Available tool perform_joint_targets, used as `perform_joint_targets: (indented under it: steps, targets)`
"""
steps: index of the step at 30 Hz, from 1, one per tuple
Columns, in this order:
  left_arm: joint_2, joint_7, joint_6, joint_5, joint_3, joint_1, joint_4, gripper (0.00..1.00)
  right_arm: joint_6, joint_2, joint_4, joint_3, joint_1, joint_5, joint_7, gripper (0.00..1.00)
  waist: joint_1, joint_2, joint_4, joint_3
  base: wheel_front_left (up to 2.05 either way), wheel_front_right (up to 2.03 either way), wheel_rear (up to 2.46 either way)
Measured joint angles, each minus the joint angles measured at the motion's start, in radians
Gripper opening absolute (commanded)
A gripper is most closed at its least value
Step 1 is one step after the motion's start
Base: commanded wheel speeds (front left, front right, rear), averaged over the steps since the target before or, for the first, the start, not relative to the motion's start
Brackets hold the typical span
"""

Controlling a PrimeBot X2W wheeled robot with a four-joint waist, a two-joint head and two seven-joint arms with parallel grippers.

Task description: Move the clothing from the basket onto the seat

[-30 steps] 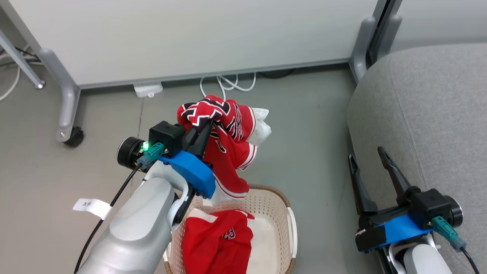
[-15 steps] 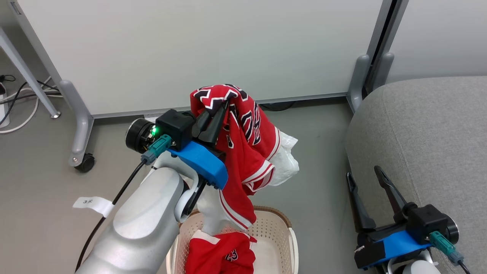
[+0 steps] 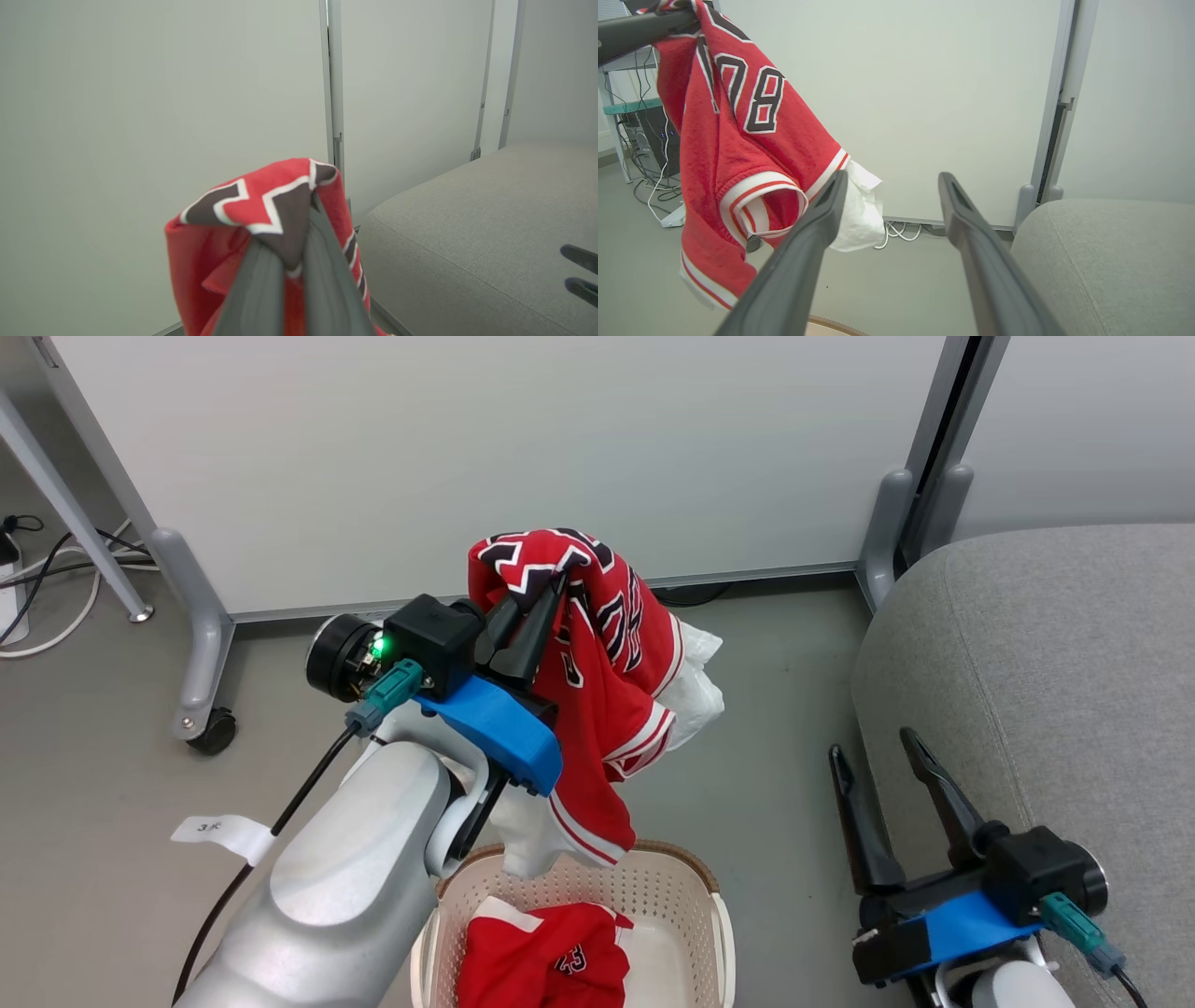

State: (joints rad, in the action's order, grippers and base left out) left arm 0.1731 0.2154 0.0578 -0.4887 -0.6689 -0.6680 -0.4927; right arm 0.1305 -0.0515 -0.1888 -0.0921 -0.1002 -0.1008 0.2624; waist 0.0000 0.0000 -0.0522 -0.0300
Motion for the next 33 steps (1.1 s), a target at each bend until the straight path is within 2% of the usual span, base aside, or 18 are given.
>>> perform_joint_targets:
  steps: [15,25,33]
  targets:
    - [-0.021,-0.016,-0.003,0.001,-0.040,-0.006,0.033,0.00,0.000,0.001,-0.016,-0.247,-0.203,-0.042,0.000,1.00,0.0000,0.0000,-0.029,-0.031,0.00,0.00,0.00]
    - [-0.056,-0.025,0.004,0.017,-0.089,-0.034,0.083,0.00,0.000,0.002,-0.162,-0.318,-0.342,-0.041,0.000,1.00,0.0001,0.0000,-0.074,-0.071,0.00,0.00,0.00]
    - [-0.073,-0.032,0.004,0.017,-0.116,-0.037,0.116,0.00,0.000,0.002,-0.270,-0.304,-0.401,-0.007,0.000,1.00,0.0001,0.0000,-0.094,-0.083,0.00,0.00,0.00]
